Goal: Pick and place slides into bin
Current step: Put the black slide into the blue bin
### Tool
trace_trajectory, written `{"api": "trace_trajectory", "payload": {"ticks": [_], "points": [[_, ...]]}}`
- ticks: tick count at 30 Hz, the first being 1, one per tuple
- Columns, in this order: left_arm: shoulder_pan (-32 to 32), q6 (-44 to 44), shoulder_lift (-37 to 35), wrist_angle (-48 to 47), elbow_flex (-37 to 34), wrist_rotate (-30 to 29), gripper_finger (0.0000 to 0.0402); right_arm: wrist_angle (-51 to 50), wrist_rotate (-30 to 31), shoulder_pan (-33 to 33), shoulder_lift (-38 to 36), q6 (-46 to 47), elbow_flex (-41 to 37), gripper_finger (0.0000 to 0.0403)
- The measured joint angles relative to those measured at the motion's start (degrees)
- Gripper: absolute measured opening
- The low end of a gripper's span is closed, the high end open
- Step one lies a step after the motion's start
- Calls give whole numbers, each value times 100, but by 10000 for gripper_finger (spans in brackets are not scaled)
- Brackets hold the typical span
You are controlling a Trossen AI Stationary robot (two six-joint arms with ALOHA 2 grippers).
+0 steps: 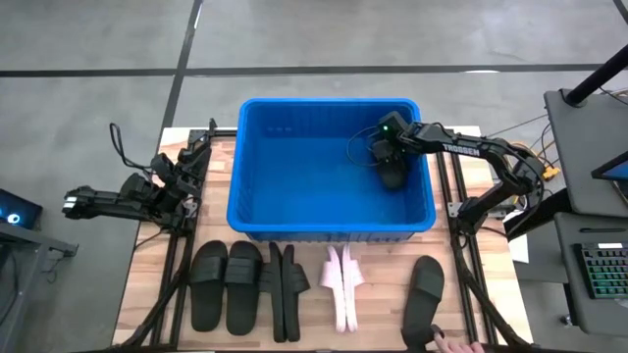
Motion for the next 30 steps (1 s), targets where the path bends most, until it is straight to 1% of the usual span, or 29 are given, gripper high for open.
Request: {"api": "trace_trajectory", "payload": {"ticks": [6,8,11,17,22,24,26,30], "points": [[0,-9,2,0,0,-1,184,-96,665,92,-9,672,0,232],[0,-9,2,0,0,-1,184,-319,732,111,-13,895,48,247],[0,-13,11,-2,0,-1,184,-808,649,109,-11,1263,193,262],[-2,-2,30,-9,0,-3,184,-1456,557,111,-11,2021,544,267],[0,0,52,-7,0,-13,184,-1924,67,107,-11,2500,1117,266],[0,0,71,-2,0,-19,184,-2076,-179,107,-11,2540,1355,265],[-1,0,97,-7,0,-30,184,-2231,-279,109,-11,2501,1541,265],[0,-7,153,-4,0,-35,184,-2481,-328,109,-11,2393,1748,267]]}}
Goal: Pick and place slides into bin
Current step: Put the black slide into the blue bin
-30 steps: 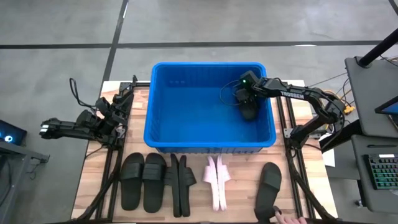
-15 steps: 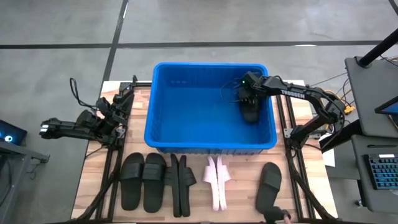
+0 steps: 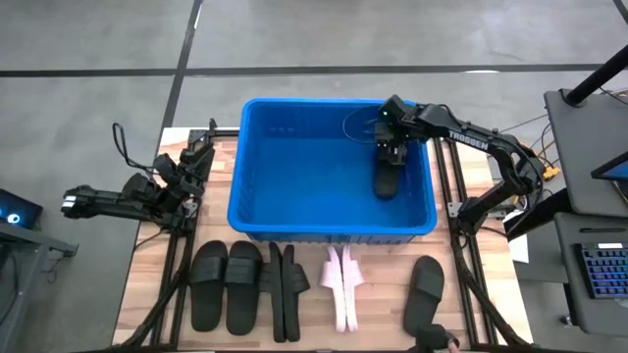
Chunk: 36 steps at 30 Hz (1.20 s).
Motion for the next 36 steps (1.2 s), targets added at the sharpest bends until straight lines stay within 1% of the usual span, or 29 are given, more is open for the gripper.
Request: {"api": "trace_trajectory", "payload": {"ticks": [2,4,6,9,12,13,15,18,20,22,24,26,28,30,32,34,36], "points": [[-1,-2,35,0,0,-2,184,-101,-22,0,0,149,98,264],[0,-4,74,0,0,-12,184,-218,-275,-2,0,397,250,261],[-2,-21,117,2,0,-100,184,-375,-858,-2,0,800,429,257],[-2,-39,144,2,0,-253,184,-520,-1955,2,-13,1596,790,251],[0,-37,160,3,0,-267,184,-547,-2993,90,-129,2466,1151,245],[-2,-37,160,2,0,-267,184,-549,-3150,164,-200,2737,1259,243],[0,-36,168,7,0,-267,184,-602,-3142,432,-387,3146,1481,238],[0,-20,168,2,0,-267,184,-858,-2651,1078,-756,3628,1744,231],[-1,-17,166,4,0,-265,184,-1072,-2141,1665,-1038,4055,1861,228],[-1,-40,157,1,0,-251,184,-1235,-1470,2365,-1315,4643,1914,226],[-2,-43,157,10,0,-168,184,-1407,-714,3200,-1565,5351,1921,225],[-2,-39,148,-1,0,58,184,-1651,78,4089,-1726,6150,1911,226],[-2,-37,144,1,0,281,184,-1996,832,5066,-1778,6994,1905,226],[-2,-37,146,-44,0,390,184,-2302,1434,5945,-1726,7781,1899,226],[-2,-39,146,-46,0,419,184,-2557,1786,6660,-1592,8386,1893,226],[-2,-37,146,-44,0,424,184,-2745,1827,7216,-1363,8786,1891,226],[-2,-37,144,-46,0,423,184,-2853,1724,7624,-1069,9101,1889,226]]}}
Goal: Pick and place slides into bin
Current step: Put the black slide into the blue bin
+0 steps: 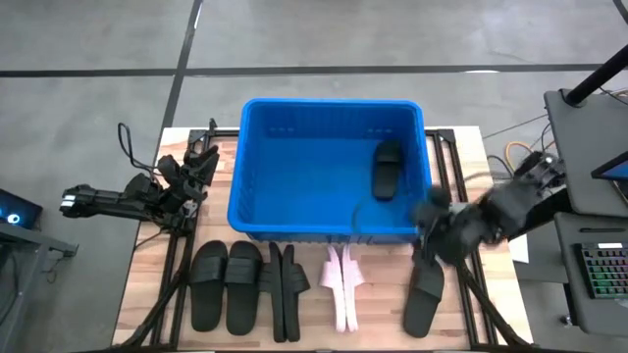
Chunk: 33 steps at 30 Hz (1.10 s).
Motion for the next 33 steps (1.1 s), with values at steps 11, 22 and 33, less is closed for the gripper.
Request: {"api": "trace_trajectory", "payload": {"ticks": [11,22,33], "points": [[0,2,13,-126,-33,0,184,-712,-1991,1008,1767,1460,-4,226],[0,2,17,-278,-35,-4,184,-814,-1980,1786,2794,1990,-81,226],[0,2,52,-431,-37,-7,184,-494,-1966,2146,3111,2797,-527,226]]}}
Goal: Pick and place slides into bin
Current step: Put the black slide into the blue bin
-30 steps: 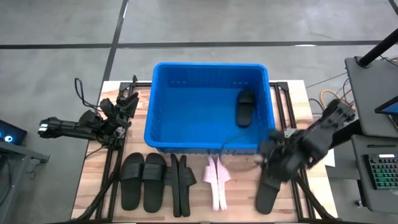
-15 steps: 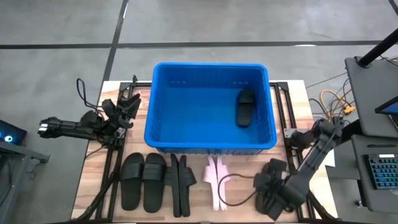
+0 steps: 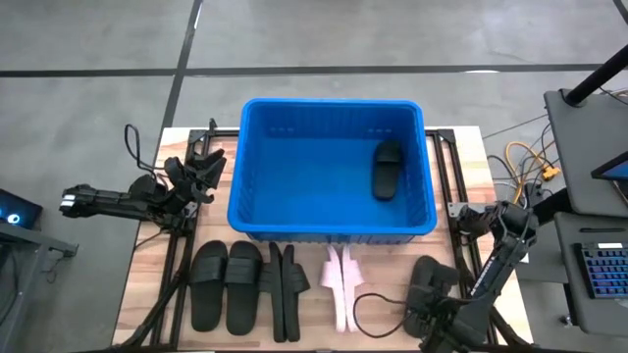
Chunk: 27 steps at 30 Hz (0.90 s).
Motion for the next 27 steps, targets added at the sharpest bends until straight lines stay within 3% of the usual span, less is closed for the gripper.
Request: {"api": "trace_trajectory", "payload": {"ticks": [21,24,27], "points": [[-1,2,-2,11,-4,-13,184,591,115,-7,0,185,-1530,222],[0,2,0,0,-4,-15,184,597,11,-17,0,185,-1534,197],[0,2,4,2,-4,-15,184,610,-327,-47,0,181,-1534,140]]}}
